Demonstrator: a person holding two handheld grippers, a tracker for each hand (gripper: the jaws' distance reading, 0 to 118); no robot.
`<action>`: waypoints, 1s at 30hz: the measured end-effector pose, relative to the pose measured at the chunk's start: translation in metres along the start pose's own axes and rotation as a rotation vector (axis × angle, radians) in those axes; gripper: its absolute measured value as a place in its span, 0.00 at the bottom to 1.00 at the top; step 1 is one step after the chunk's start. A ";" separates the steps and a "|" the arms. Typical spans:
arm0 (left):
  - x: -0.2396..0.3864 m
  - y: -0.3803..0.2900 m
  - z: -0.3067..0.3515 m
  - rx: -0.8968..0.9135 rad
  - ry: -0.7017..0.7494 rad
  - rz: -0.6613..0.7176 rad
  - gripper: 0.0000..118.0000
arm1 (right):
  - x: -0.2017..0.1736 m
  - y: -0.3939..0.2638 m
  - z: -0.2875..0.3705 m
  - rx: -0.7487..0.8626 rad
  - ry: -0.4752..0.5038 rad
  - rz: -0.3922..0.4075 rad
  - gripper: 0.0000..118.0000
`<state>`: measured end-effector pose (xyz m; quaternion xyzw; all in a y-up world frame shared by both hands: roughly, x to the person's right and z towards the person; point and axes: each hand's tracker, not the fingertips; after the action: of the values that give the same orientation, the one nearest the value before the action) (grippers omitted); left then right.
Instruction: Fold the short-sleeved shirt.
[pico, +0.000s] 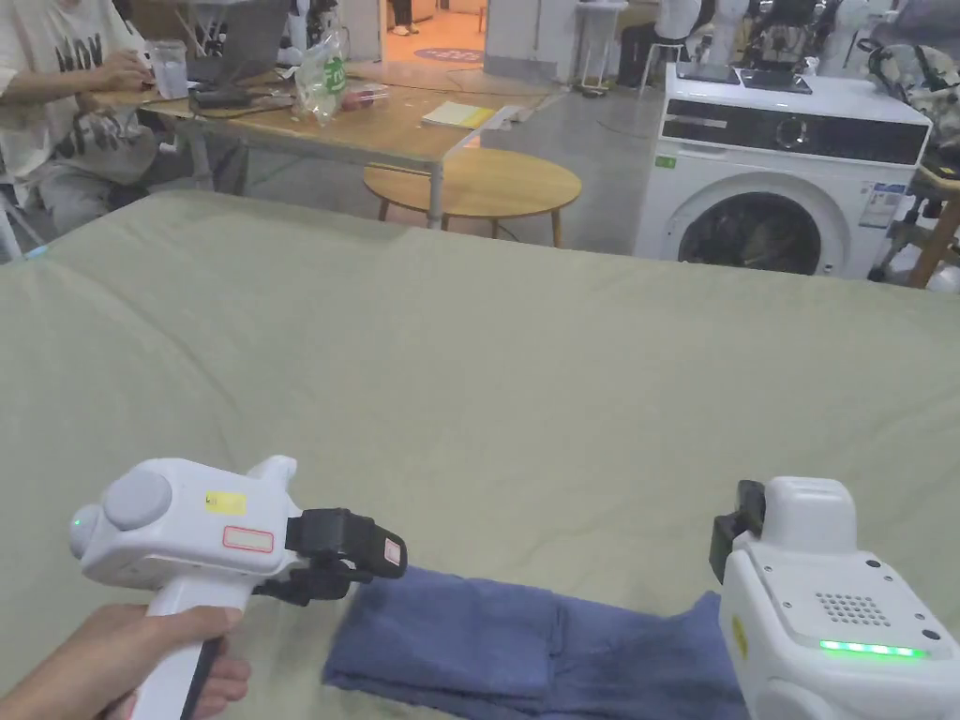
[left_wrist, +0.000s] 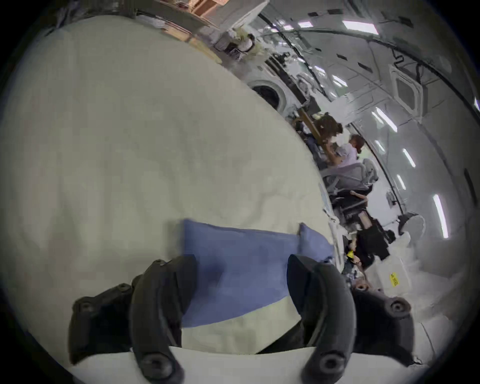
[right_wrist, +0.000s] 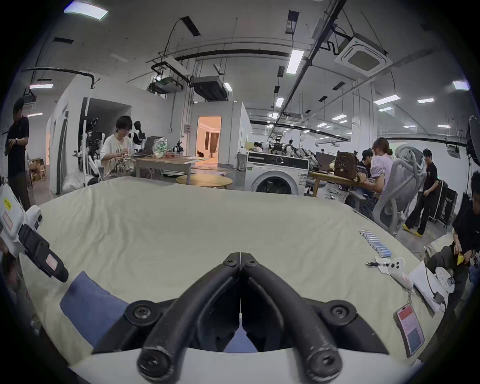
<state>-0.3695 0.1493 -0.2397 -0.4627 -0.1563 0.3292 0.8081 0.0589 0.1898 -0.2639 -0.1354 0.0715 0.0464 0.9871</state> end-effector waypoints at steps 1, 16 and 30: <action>-0.011 -0.001 -0.002 -0.014 0.000 0.012 0.61 | -0.002 0.000 0.000 -0.002 0.005 -0.005 0.00; -0.064 -0.032 -0.088 -0.082 -0.321 0.159 0.12 | -0.001 -0.006 0.014 0.050 0.006 -0.080 0.00; -0.026 -0.004 0.033 0.076 -0.211 0.009 0.07 | 0.004 0.002 0.008 0.076 0.010 -0.065 0.00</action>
<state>-0.4055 0.1510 -0.2174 -0.3950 -0.2259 0.3856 0.8027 0.0639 0.1943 -0.2572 -0.1003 0.0737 0.0107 0.9922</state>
